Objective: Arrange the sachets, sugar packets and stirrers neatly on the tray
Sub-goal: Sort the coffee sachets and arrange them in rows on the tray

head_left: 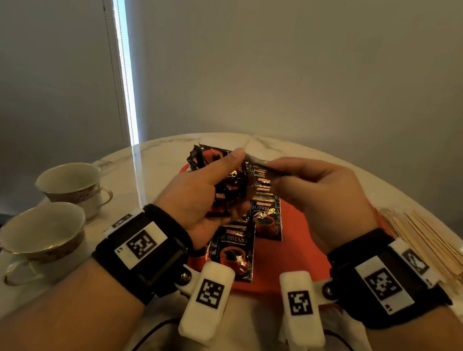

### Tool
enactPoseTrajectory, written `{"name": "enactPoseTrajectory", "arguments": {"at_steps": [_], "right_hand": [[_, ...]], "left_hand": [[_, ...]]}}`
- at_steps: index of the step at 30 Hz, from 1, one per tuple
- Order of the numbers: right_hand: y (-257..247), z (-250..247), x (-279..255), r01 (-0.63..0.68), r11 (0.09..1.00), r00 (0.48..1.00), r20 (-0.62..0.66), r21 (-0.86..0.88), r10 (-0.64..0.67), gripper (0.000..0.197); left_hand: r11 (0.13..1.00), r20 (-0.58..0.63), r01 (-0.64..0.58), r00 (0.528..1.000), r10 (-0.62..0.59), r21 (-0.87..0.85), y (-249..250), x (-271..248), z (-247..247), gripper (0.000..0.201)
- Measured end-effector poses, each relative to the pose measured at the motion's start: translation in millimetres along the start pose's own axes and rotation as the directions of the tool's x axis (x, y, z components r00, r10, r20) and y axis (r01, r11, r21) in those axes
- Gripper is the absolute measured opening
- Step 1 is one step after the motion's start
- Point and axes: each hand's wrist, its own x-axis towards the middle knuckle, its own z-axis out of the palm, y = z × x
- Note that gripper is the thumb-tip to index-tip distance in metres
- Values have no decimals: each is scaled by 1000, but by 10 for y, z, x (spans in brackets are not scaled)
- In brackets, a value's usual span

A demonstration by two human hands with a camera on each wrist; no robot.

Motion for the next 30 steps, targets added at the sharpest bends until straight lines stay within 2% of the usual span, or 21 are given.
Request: {"name": "enactPoseTrajectory", "arguments": {"at_steps": [3, 6, 10, 12, 14, 17, 20, 24, 27, 30], "right_hand": [[-20, 39, -50, 5, 985, 995, 97, -174, 12, 39], [-46, 38, -71, 11, 978, 992, 123, -208, 15, 39], [-9, 21, -53, -33, 999, 998, 52, -28, 35, 47], [-7, 13, -39, -106, 991, 993, 52, 85, 102, 50], [-26, 8, -33, -201, 963, 978, 84, 179, 189, 32], [-14, -3, -24, -275, 940, 962, 52, 203, 270, 10], [-2, 6, -31, -271, 942, 962, 45, 197, 268, 3], [-14, -7, -27, -252, 953, 968, 36, 169, 250, 7], [93, -106, 47, -371, 914, 919, -74, 165, 387, 8], [249, -227, 94, -578, 806, 797, -126, 125, 591, 3]], "left_hand": [[997, 20, -54, 998, 53, 47, -19, -18, 5, 17], [995, -16, -63, 998, 64, 75, -39, 6, -19, 19], [991, -3, -58, 998, 59, 119, -47, -7, -23, 19], [988, 35, -61, 998, 57, 141, -45, -34, -17, 23], [986, 74, -62, 996, 51, 157, -39, -56, -10, 28], [984, 70, -58, 996, 47, 171, -32, -61, -5, 24], [984, 45, -45, 998, 38, 173, -44, -56, 0, 21], [989, 29, -59, 998, 56, 136, -42, -30, 1, 19], [996, -52, -66, 996, 70, 67, -22, 17, -38, 13], [996, -99, -81, 991, 85, 45, -2, 45, -80, 13]]}}
